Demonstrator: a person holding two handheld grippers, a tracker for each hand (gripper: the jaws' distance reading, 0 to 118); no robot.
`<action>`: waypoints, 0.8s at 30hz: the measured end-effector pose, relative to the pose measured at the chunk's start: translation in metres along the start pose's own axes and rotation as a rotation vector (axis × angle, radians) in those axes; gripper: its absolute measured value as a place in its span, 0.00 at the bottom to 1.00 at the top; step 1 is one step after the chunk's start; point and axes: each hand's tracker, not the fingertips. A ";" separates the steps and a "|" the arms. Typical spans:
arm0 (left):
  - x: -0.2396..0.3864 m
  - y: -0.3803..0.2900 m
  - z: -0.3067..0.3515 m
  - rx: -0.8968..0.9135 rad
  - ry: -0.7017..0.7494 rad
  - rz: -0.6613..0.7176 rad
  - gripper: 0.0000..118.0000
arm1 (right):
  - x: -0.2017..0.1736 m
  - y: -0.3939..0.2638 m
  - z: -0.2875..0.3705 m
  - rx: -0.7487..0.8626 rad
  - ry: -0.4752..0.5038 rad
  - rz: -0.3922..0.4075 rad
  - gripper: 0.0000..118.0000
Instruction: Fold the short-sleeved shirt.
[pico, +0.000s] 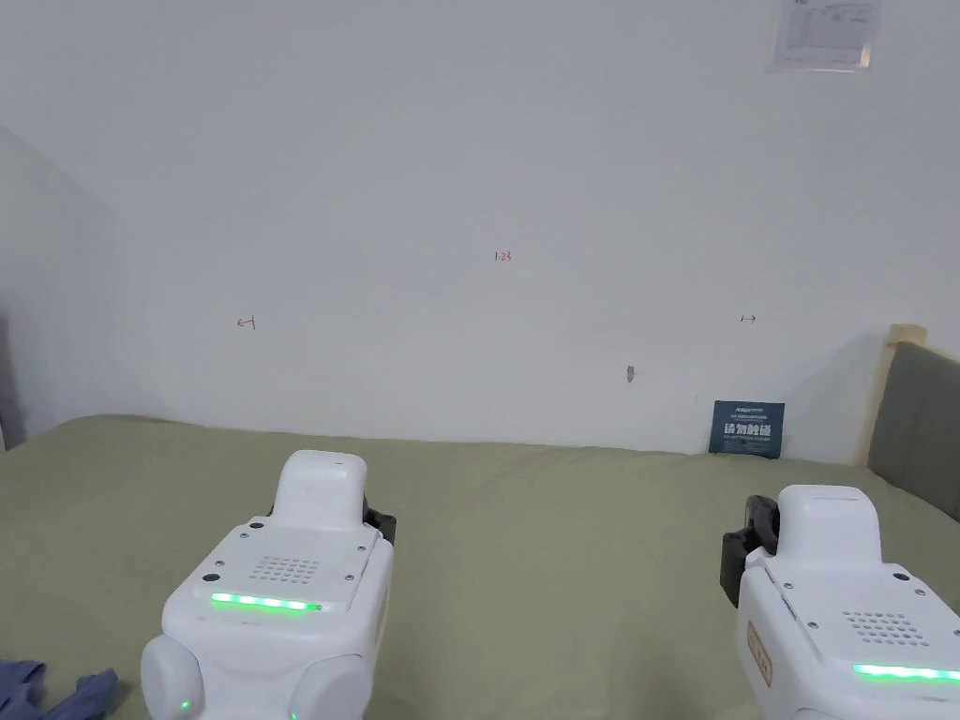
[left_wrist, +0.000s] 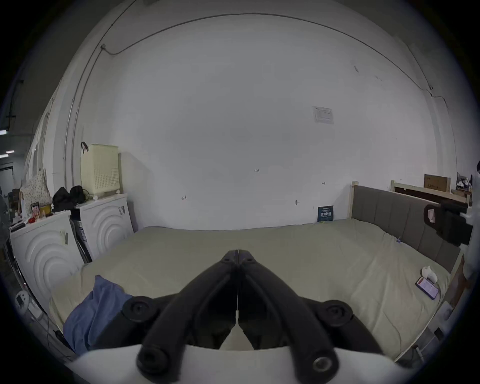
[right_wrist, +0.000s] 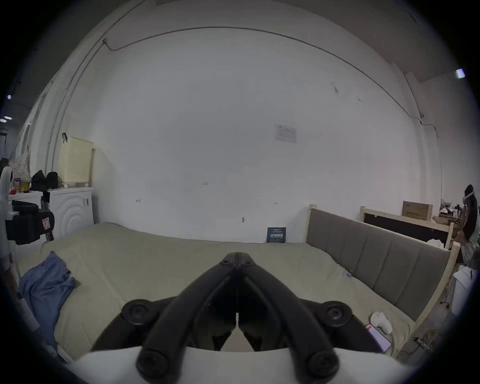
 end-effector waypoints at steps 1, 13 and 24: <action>0.000 0.000 0.001 0.003 -0.010 0.011 0.00 | 0.000 0.001 0.000 -0.005 0.000 -0.004 0.01; -0.008 -0.003 -0.004 -0.025 -0.041 0.052 0.00 | -0.002 -0.006 -0.012 -0.039 -0.004 -0.001 0.01; -0.130 -0.024 0.041 -0.073 0.269 0.086 0.00 | -0.128 -0.027 -0.038 -0.073 0.332 0.021 0.01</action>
